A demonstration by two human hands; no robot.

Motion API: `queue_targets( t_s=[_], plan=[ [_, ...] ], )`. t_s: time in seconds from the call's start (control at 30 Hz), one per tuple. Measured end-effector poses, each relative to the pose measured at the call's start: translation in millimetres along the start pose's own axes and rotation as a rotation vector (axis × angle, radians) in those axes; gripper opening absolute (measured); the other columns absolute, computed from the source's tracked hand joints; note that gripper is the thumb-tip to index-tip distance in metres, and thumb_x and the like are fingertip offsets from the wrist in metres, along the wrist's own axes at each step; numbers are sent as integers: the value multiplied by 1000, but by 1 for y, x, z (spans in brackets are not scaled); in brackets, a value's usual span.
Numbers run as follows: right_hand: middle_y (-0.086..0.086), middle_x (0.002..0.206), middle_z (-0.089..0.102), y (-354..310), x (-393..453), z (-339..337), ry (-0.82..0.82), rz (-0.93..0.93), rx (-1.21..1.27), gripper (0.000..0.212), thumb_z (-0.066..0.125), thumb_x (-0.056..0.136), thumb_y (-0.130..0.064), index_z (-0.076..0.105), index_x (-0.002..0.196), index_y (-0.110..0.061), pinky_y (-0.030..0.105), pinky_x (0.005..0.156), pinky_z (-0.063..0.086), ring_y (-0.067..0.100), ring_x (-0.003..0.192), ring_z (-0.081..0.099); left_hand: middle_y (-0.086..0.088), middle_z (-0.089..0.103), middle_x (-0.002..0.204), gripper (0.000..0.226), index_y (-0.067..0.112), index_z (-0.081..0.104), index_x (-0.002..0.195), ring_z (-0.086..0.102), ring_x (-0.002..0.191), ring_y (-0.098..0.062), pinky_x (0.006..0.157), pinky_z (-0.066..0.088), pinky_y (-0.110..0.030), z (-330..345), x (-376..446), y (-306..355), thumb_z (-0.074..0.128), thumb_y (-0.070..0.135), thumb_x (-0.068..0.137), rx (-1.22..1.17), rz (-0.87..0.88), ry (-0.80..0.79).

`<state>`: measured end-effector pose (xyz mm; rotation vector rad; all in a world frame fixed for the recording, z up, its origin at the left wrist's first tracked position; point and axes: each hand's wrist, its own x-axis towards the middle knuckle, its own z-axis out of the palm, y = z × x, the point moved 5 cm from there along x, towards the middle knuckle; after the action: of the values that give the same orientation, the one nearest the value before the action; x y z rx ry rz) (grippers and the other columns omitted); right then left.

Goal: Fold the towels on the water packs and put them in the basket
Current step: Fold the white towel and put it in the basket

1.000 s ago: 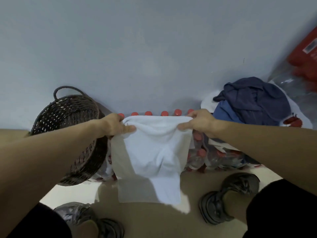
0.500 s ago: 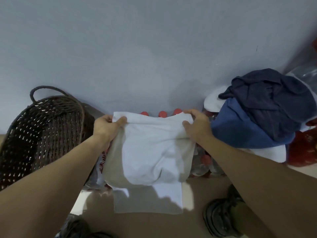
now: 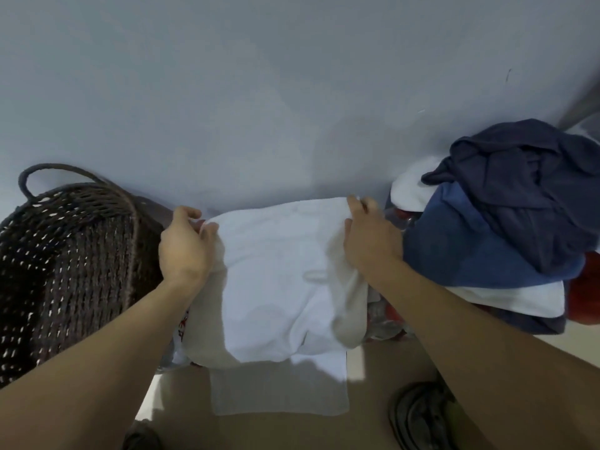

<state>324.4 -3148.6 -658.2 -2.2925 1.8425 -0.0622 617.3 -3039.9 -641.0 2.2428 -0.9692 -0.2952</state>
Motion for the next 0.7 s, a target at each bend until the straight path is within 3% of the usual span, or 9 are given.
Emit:
queue_targets(
  t_s=[0.1,0.17,0.23,0.33,0.4,0.47,0.53,0.7],
  plan=[
    [12,137,33,-7,-2,-8,17,81,-46,42,43,100,-28,35,139,-16,35,65,41,32,102,56,-17,51,124,37,11,48,129,51,106,-39,84,41,-46,2,-12,18,53,15,92,276,155,37],
    [15,140,35,-12,-10,-20,129,89,-63,47,47,98,-33,35,140,-16,43,86,42,34,116,47,-21,51,126,42,5,51,129,48,112,-42,93,38,-51,8,-30,40,55,13,87,364,354,60],
    [17,148,33,-30,-27,-22,196,-51,-64,55,47,96,-40,36,144,-15,50,107,31,37,129,37,-22,49,134,45,2,51,131,46,122,-41,104,35,-50,23,-47,50,54,16,89,359,455,-37],
    [20,156,25,-57,-63,1,134,-230,5,66,43,93,-50,33,148,-15,53,118,19,40,143,23,-14,17,161,59,8,26,152,10,149,-29,122,9,-44,52,-63,32,36,34,99,373,339,-287],
    [16,163,6,-54,-78,24,-8,-194,60,75,32,93,-59,19,154,-18,50,122,5,37,150,2,-6,1,165,64,17,13,156,-7,151,-20,123,-3,-40,57,-65,16,24,44,100,422,346,-316],
    [11,164,-10,-38,-81,37,-53,-178,10,77,18,93,-65,5,157,-22,45,122,-5,30,150,-13,-3,-1,165,68,23,10,157,-9,151,-18,122,-6,-38,53,-62,5,17,52,96,466,371,-305],
    [8,164,-11,-26,-81,36,-39,-225,-25,77,12,93,-67,2,157,-26,43,123,-4,26,150,-15,-2,0,165,73,26,10,156,-9,151,-17,122,-6,-36,49,-58,-2,15,58,91,473,369,-325],
    [5,165,-3,-15,-77,32,-61,-331,64,70,24,96,-60,11,157,-27,42,123,0,22,151,-9,0,3,165,74,26,15,156,-7,151,-15,121,-5,-36,35,-57,7,25,57,89,361,340,-446]
  ],
)
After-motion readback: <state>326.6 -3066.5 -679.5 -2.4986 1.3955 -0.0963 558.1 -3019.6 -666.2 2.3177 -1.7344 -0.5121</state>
